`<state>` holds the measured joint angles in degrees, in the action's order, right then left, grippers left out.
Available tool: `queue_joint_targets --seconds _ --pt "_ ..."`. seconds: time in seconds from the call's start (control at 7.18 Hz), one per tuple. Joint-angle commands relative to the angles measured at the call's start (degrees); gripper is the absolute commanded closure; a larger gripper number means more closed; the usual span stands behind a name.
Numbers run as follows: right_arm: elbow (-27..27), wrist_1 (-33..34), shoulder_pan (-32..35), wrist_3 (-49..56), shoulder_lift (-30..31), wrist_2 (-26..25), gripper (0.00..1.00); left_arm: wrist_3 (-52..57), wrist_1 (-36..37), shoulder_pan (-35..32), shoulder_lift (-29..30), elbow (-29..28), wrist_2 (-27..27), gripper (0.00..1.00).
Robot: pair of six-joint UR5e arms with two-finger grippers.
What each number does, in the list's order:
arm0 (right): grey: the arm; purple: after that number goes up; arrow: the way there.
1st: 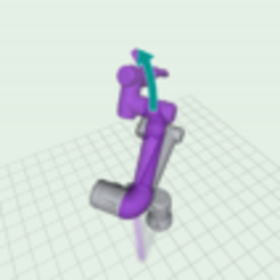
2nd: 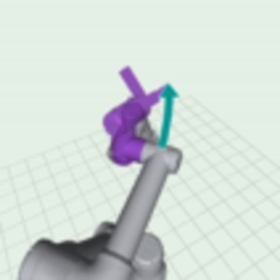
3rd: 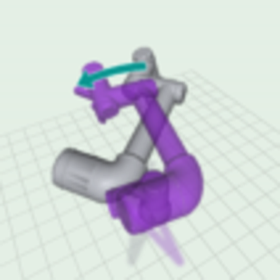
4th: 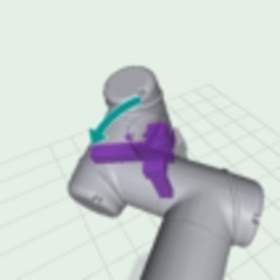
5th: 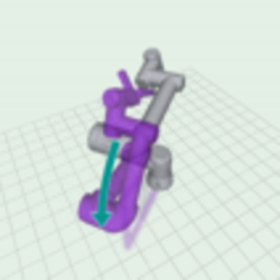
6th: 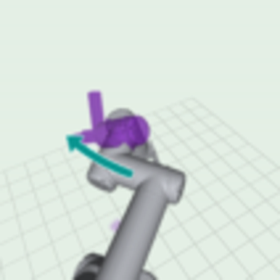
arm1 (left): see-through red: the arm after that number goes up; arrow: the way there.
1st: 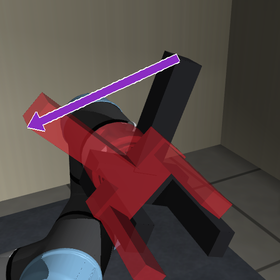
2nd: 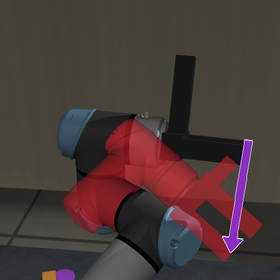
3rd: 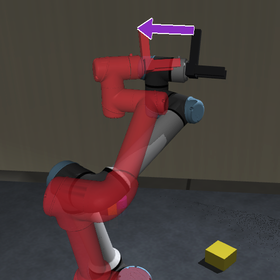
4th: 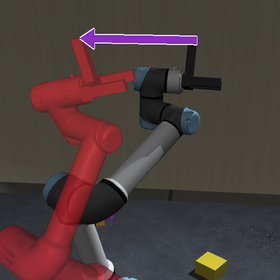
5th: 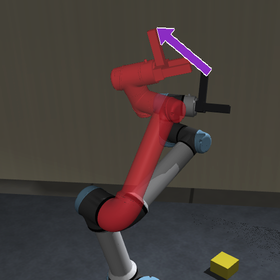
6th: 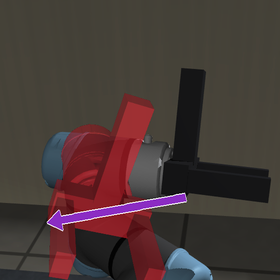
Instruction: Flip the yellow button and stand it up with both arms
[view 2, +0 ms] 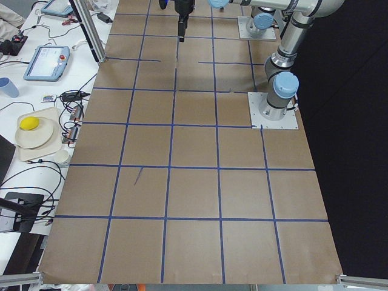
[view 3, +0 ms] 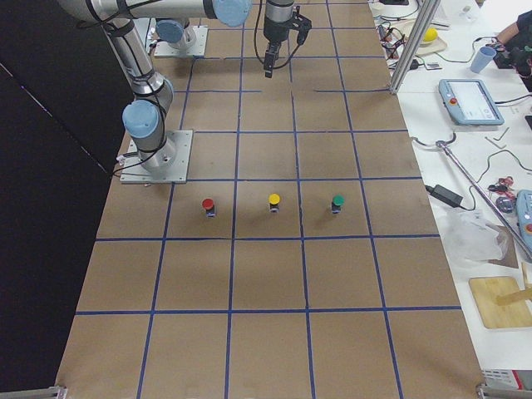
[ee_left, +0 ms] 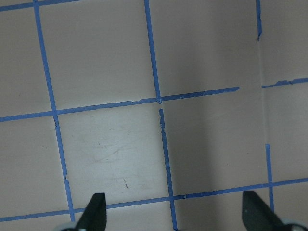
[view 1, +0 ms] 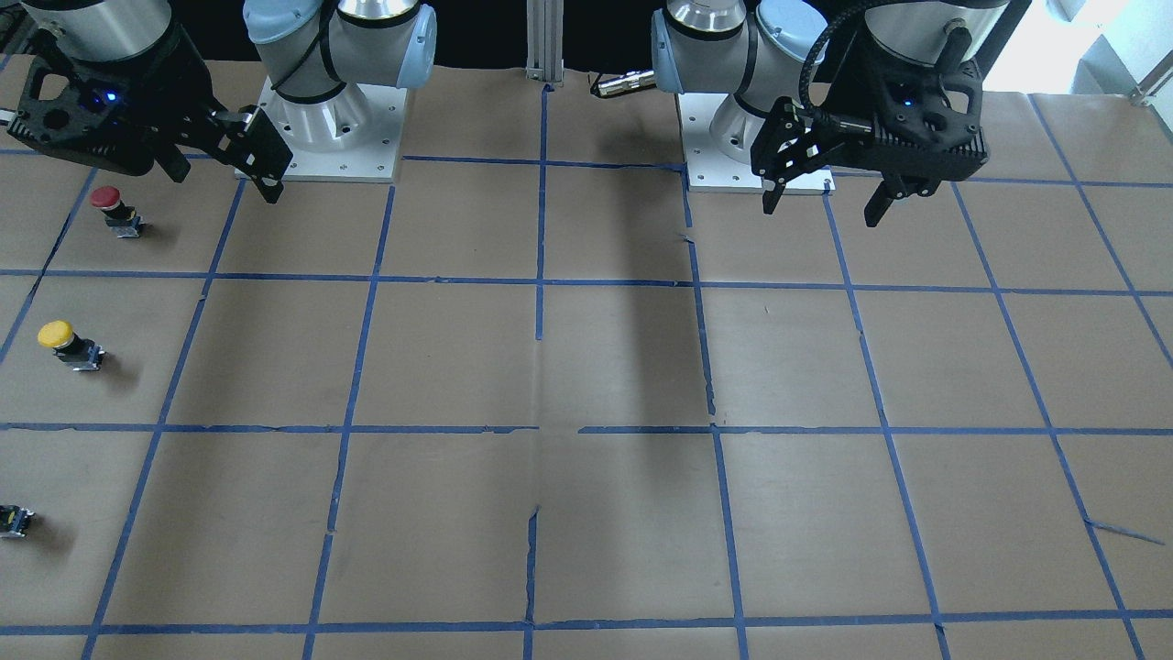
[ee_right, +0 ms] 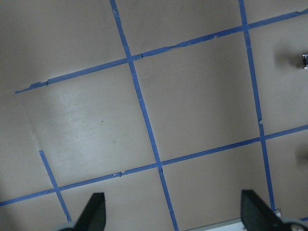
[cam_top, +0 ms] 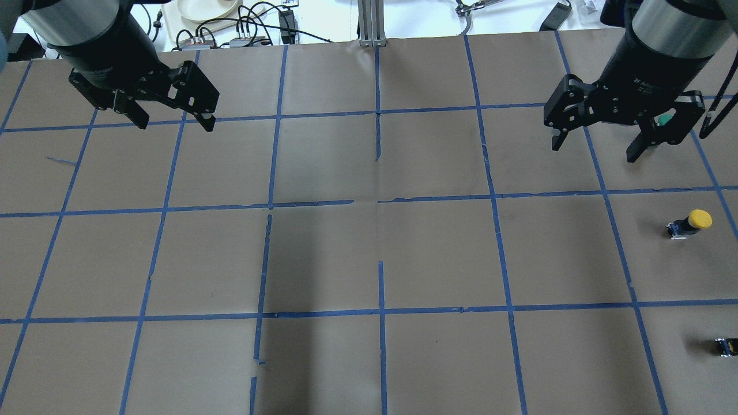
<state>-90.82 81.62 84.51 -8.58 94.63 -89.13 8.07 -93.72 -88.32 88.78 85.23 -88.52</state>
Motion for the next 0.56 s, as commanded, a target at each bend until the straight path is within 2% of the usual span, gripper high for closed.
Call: queue_joint_targets --seconds 0.0,0.42 --pt "-0.06 -0.06 2.05 -0.03 -0.06 0.98 0.00 -0.16 -0.06 -0.01 -0.01 0.02 0.02 0.00" --pt "-0.15 0.47 2.15 0.15 -0.24 0.19 0.00 -0.16 0.30 -0.01 -0.10 0.02 -0.07 0.00"
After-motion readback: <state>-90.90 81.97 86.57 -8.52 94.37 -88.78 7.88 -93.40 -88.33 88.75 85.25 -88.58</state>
